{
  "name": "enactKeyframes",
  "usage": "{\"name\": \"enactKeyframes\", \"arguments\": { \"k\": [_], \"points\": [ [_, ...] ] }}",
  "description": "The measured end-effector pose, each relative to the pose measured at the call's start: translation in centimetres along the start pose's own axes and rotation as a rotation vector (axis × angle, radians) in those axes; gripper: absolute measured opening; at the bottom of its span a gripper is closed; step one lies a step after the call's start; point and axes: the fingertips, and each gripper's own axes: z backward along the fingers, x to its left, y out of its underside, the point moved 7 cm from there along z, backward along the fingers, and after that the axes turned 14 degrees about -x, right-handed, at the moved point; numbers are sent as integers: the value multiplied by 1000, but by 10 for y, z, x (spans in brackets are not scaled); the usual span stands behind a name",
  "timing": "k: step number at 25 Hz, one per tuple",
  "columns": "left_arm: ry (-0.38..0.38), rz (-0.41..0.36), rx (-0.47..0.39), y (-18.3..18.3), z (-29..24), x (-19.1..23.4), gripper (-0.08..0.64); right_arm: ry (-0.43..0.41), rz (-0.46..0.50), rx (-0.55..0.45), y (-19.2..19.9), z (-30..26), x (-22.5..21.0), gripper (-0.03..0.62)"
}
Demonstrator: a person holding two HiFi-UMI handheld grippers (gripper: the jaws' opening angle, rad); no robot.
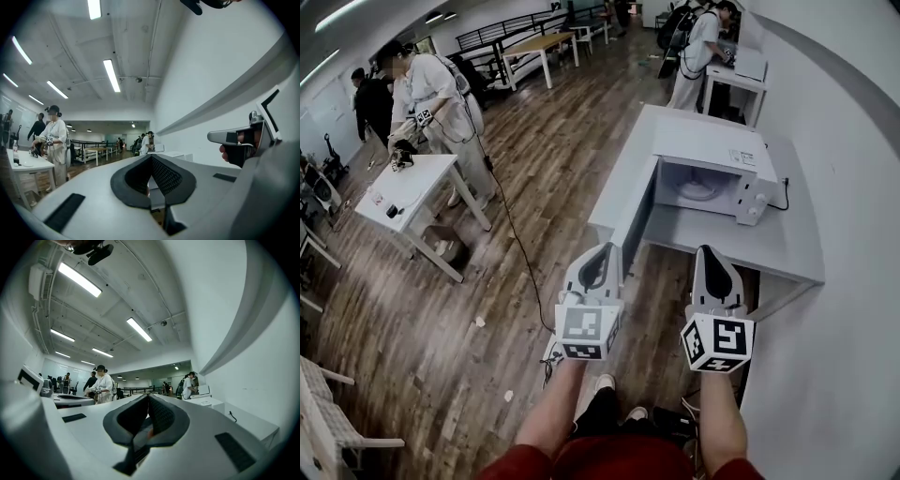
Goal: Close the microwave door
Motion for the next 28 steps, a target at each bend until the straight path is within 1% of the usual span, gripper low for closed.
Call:
{"name": "enactKeyframes", "arguments": {
  "k": [2, 5, 10, 15, 21, 28],
  "points": [
    [-8, -13, 10, 10, -3, 15, 26, -7, -3, 7, 8, -12, 7, 28],
    [-28, -13, 31, 27, -4, 37, 26, -30, 12, 24, 18, -27, 20, 28],
    [-36, -1, 95, 70, -6, 66, 26, -47, 23, 63, 40, -44, 35, 28],
    [-8, 25, 151, 112, -14, 74, 26, -54, 40, 111, 65, -54, 45, 28],
    [21, 47, 207, 152, -29, 75, 26, -45, 32, 188, 101, -55, 47, 28],
    [64, 71, 225, 172, -35, 74, 26, -12, 27, 215, 122, -60, 44, 28]
  ]
}}
